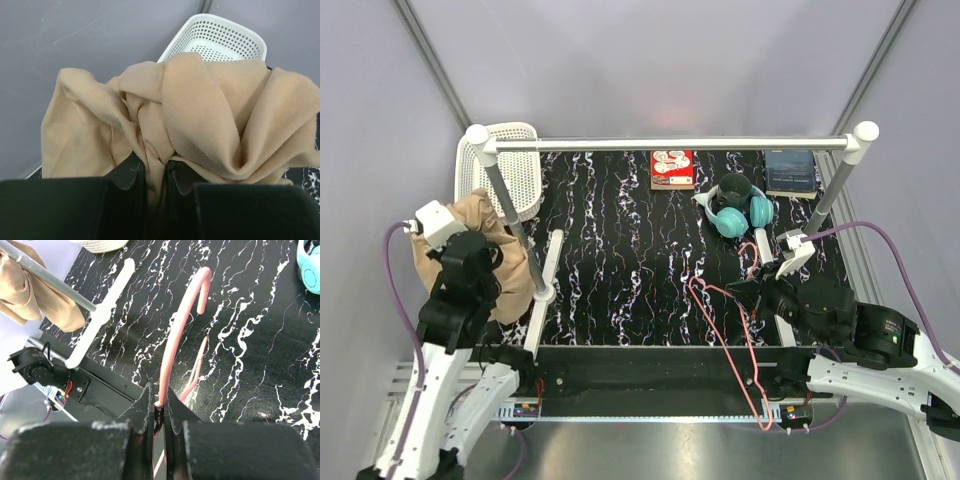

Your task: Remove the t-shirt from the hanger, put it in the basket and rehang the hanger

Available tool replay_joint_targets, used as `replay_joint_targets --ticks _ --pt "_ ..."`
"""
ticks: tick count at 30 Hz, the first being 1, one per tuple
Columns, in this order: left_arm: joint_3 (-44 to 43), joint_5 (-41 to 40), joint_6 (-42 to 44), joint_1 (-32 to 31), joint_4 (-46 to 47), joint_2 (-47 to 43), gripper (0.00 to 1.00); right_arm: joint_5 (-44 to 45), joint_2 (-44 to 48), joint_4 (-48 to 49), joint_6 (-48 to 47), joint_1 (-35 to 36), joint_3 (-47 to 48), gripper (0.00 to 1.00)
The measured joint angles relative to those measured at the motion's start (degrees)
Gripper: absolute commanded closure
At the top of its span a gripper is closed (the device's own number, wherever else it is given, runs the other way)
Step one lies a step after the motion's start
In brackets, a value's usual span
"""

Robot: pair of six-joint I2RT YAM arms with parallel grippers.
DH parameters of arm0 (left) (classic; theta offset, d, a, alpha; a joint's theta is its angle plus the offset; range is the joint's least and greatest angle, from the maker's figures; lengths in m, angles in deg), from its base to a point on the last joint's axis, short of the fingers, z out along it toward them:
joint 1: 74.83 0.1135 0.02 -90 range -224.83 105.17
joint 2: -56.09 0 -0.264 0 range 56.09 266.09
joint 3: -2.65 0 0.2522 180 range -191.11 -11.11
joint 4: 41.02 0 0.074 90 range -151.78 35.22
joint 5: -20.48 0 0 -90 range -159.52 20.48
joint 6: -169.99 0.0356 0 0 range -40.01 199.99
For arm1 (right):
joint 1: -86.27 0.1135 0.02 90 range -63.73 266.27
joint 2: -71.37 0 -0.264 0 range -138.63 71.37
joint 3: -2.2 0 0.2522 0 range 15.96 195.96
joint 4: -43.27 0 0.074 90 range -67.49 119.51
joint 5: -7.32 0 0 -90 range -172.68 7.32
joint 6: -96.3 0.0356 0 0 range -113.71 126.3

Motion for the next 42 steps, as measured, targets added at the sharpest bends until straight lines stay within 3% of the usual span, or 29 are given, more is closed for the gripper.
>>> replay_joint_targets --ticks 7,13,18,25,37,42 --pt "-1.6 19.7 -1.4 22.3 -0.2 7.4 1.00 -0.1 0.4 0.3 0.0 0.0 -0.8 1.00" --pt "-8.5 33.5 -9.2 31.2 0.6 16.6 1.00 -0.4 0.4 0.6 0.0 0.0 -0.9 1.00" --pt "-13.8 37.2 -14.0 32.3 3.0 22.2 1.00 -1.7 -0.7 1.7 0.0 0.0 -0.9 1.00" --pt "-14.1 35.0 -15.6 32.2 16.2 22.4 1.00 -3.1 -4.8 3.9 -1.2 0.0 -0.9 1.00" --pt "-14.7 35.0 -10.7 31.6 40.3 31.0 1.00 -6.5 -7.6 12.5 -2.8 0.0 -2.5 1.00" --pt "-9.2 33.0 -3.9 28.0 53.2 33.3 1.00 -7.5 -8.3 16.2 -3.9 0.0 -4.3 1.00"
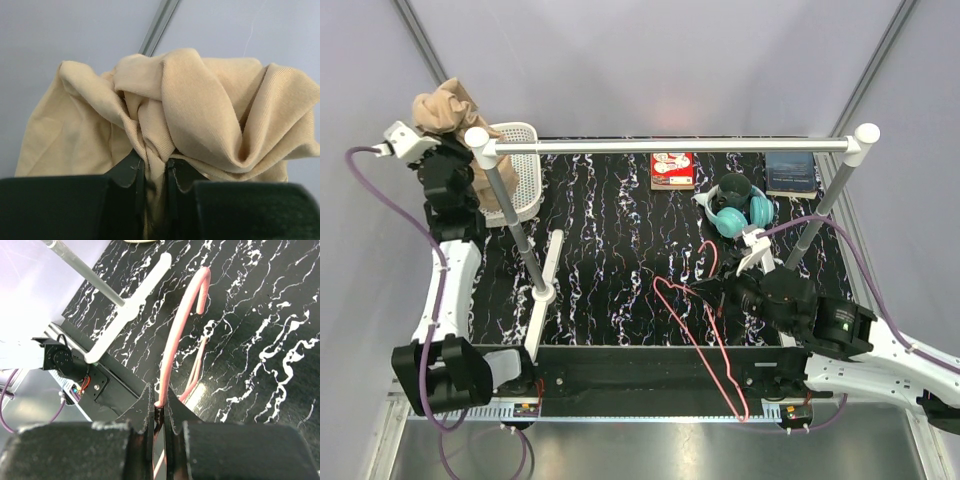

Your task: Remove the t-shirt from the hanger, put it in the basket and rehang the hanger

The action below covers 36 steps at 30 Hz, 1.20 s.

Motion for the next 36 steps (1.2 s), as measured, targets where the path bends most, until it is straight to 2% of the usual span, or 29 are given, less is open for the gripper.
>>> replay_joint_targets --ticks 8,13,19,23,29,33,36 --pt "7.6 -2.9 10.0 -4.7 18.8 7.6 1.00 0.0 0.5 3.2 -1.0 0.0 -4.2 1.00" --pt "7.9 -3.9 12.6 -4.6 23.2 15.2 1.00 0.1 0.5 4.2 -1.8 0.0 -4.7 1.00" --pt "7.3 -3.8 12.7 -4.6 24.5 24.6 1.00 0.1 0.9 5.2 -3.1 0.0 -5.9 1.00" --pt "2.6 -2.8 12.2 -4.3 22.8 31.8 1.00 0.5 2.2 5.7 -3.9 0.0 -7.3 1.00" --pt "-10.3 3.1 10.4 -2.7 16.0 41.6 1.00 1.2 5.1 5.9 -4.1 0.0 -8.9 1.00" --pt "-18.7 6.0 9.2 -2.0 7.4 45.6 1.00 1.7 5.9 6.1 -4.2 0.0 -9.4 1.00" --pt "-30.2 8.4 8.4 -1.3 -3.3 50.8 1.00 1.7 5.8 6.1 -4.3 0.0 -9.5 1.00"
